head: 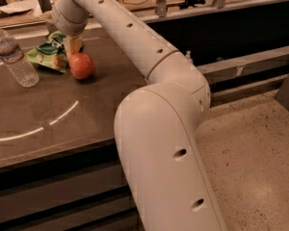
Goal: Move green rice chip bag near water bottle
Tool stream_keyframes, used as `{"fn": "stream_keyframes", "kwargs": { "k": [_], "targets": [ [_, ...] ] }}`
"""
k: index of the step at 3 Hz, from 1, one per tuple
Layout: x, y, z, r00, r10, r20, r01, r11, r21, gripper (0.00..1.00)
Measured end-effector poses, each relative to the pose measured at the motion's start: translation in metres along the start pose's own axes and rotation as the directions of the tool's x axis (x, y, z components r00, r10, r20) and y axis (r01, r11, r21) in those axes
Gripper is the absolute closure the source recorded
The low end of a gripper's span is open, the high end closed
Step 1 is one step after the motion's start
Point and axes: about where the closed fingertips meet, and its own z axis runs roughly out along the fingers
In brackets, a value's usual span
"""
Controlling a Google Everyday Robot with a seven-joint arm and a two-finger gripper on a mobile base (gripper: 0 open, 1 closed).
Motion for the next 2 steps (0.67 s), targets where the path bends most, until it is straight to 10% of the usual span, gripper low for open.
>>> {"fn": "stream_keyframes", "kwargs": {
  "k": [2],
  "targets": [
    [0.0125,-0.0150,-0.0102,0.999,0.040,0.008,-0.040,0.9976,0.056,0.00]
  ]
}}
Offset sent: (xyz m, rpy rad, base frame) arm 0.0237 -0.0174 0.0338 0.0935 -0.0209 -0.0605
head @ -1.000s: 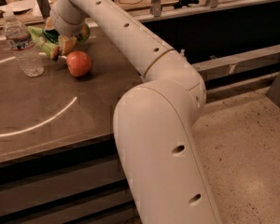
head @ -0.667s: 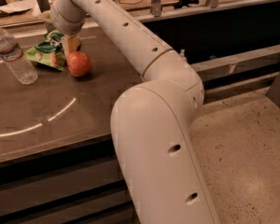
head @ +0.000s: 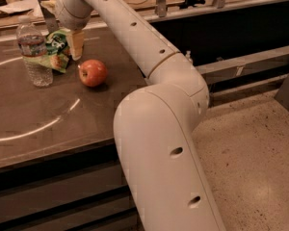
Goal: Move green rice chip bag near water bottle
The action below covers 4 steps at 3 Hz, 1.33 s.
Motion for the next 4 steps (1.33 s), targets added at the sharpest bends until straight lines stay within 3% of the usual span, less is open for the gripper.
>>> {"fn": "stream_keyframes", "kwargs": {
  "k": [1,4],
  "targets": [
    [0.003,-0.002,-0.006,1.000,0.001,-0.008,-0.001,1.0000,0.008,0.00],
    [0.024,0.004,-0.071,0.997,-0.019,-0.069,0.022,0.9992,0.034,0.00]
  ]
}}
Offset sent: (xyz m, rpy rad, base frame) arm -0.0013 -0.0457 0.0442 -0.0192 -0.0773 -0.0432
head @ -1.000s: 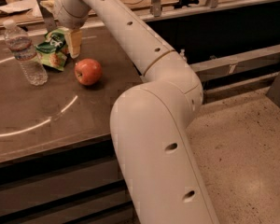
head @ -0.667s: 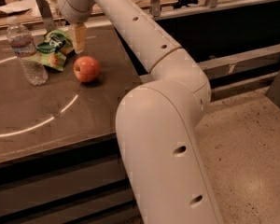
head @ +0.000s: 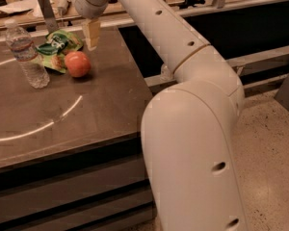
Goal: Move green rice chip bag near water bottle
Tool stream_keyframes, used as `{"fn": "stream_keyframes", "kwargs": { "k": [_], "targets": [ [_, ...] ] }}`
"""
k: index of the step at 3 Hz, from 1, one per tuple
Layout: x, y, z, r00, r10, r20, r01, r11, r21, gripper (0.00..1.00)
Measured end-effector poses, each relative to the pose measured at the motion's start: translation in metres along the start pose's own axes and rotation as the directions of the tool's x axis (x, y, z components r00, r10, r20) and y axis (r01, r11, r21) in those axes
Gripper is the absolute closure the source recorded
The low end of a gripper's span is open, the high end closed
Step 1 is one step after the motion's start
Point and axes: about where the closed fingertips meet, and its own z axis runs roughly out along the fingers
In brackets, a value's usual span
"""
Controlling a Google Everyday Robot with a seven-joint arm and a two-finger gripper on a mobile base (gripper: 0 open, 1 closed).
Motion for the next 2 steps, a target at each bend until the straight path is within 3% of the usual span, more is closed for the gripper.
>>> {"fn": "stream_keyframes", "kwargs": {
  "k": [1,2],
  "targets": [
    [0.0188,0.0513,-0.0396,1.000,0.025,-0.002,-0.025,0.9997,0.000,0.00],
    [0.0187,0.0514,-0.0395,1.000,0.025,-0.002,-0.025,0.9997,0.000,0.00]
  ]
}}
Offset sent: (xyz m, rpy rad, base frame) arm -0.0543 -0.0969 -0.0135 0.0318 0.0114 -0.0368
